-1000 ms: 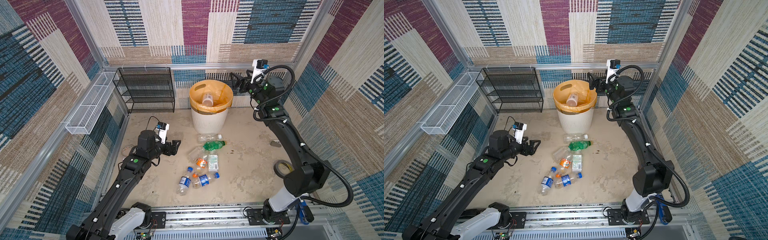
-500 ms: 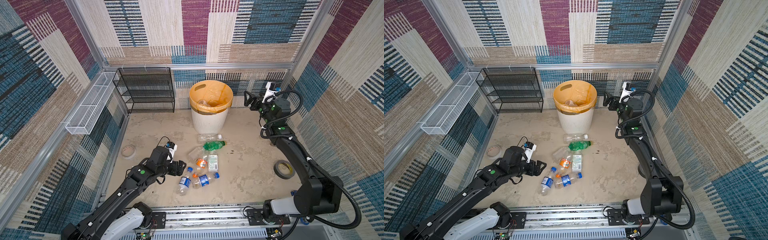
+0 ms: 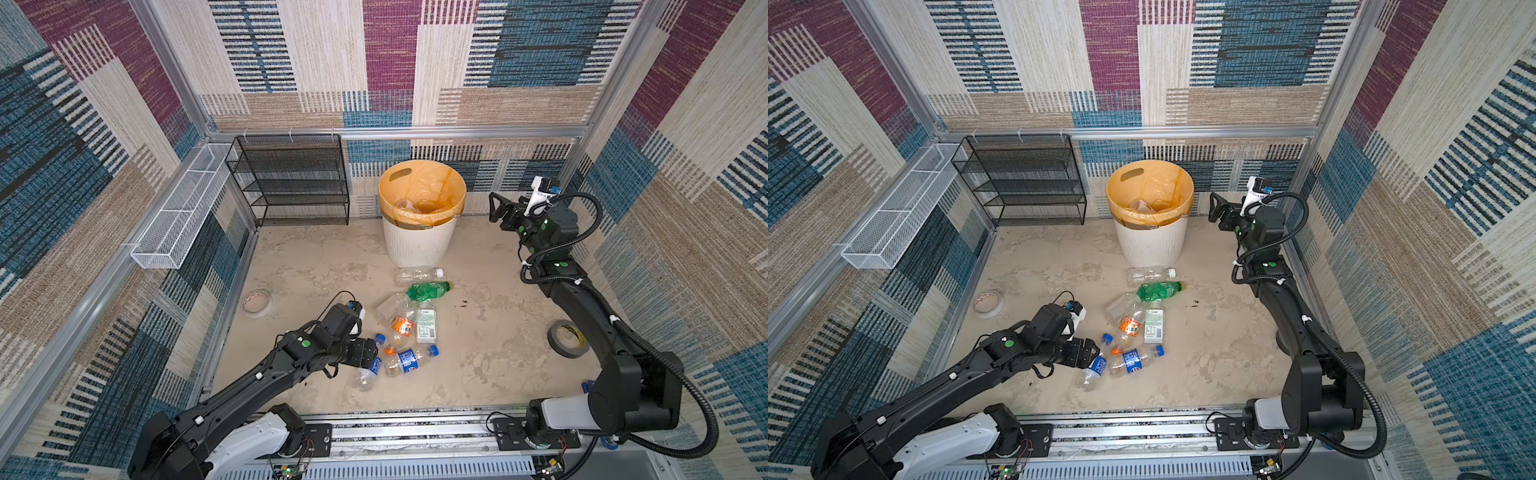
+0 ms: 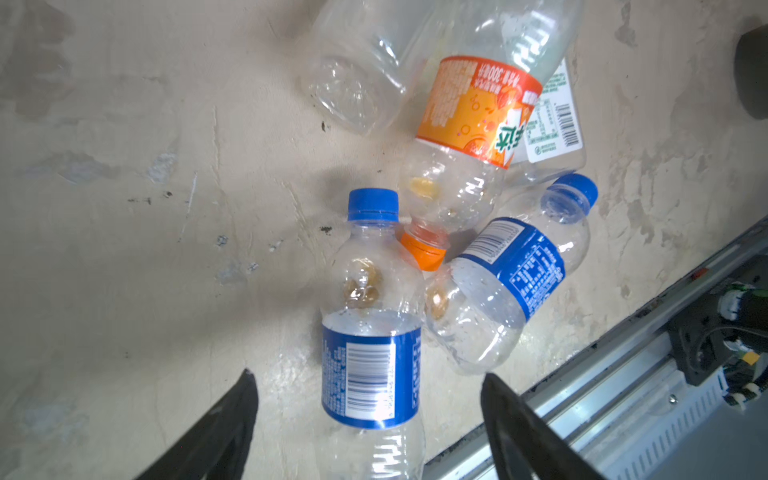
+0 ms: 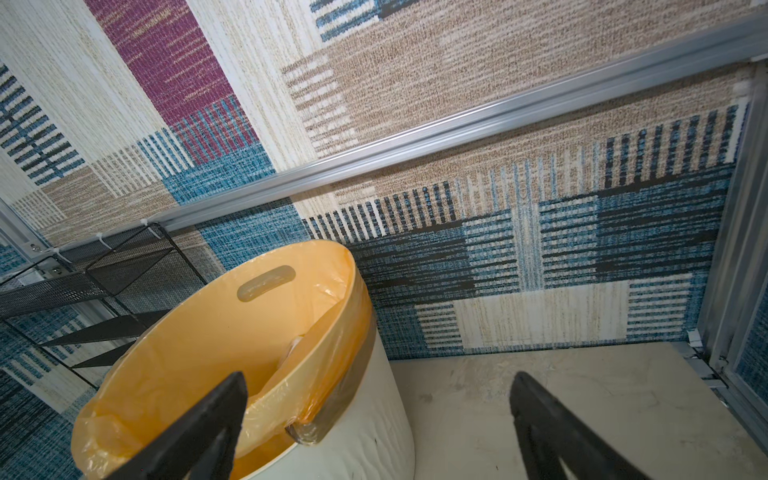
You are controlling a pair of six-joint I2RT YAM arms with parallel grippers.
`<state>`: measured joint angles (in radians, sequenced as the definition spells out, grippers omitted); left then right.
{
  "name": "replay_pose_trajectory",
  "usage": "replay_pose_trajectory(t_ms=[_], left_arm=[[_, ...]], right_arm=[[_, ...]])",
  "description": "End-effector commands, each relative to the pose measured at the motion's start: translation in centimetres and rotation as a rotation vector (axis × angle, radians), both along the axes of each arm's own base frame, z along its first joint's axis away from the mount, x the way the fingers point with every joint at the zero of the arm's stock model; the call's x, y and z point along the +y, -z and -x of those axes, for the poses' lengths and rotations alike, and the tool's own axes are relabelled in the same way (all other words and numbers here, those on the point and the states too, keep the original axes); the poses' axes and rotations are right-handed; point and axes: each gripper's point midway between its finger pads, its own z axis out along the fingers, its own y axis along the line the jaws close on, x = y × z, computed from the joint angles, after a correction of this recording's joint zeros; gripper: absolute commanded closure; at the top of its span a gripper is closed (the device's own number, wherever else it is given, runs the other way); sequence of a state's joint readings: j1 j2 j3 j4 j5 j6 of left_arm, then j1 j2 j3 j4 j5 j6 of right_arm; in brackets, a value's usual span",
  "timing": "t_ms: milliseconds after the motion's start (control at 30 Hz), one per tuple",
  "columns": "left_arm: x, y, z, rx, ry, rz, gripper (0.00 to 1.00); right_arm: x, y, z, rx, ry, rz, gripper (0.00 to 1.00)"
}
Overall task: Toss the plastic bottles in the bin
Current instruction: 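Lower the left gripper onto the blue-capped bottle while the right arm withdraws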
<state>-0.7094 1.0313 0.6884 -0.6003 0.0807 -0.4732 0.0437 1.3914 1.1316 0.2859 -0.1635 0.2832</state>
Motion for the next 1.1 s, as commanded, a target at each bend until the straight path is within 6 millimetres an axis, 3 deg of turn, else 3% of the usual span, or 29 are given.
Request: replay_pose_trajectory(t_ms=[0, 433, 900, 1067], left_arm=[[-0.4, 0.6, -0.3, 0.0, -0.002, -0.012, 0.15], [-1.6, 3.7, -0.5, 0.091, 0.021, -0.047, 0.16], [-1.3, 6.3, -0.1, 0.154, 0.003, -0.089, 0.22], [-1.0, 6.1, -0.2, 0.135, -0.011, -0.085, 0.3]], right_arm=[[0.2, -0.5, 0.0, -0.031, -0.015, -0.004, 0.02], [-0.3, 0.8, 0.3, -0.011, -0.008, -0.009, 0.01], [-0.8, 1.6, 0.4, 0.003, 0.008, -0.014, 0.01], [-0.6, 4.0, -0.3, 0.068, -0.001, 0.0, 0.01]])
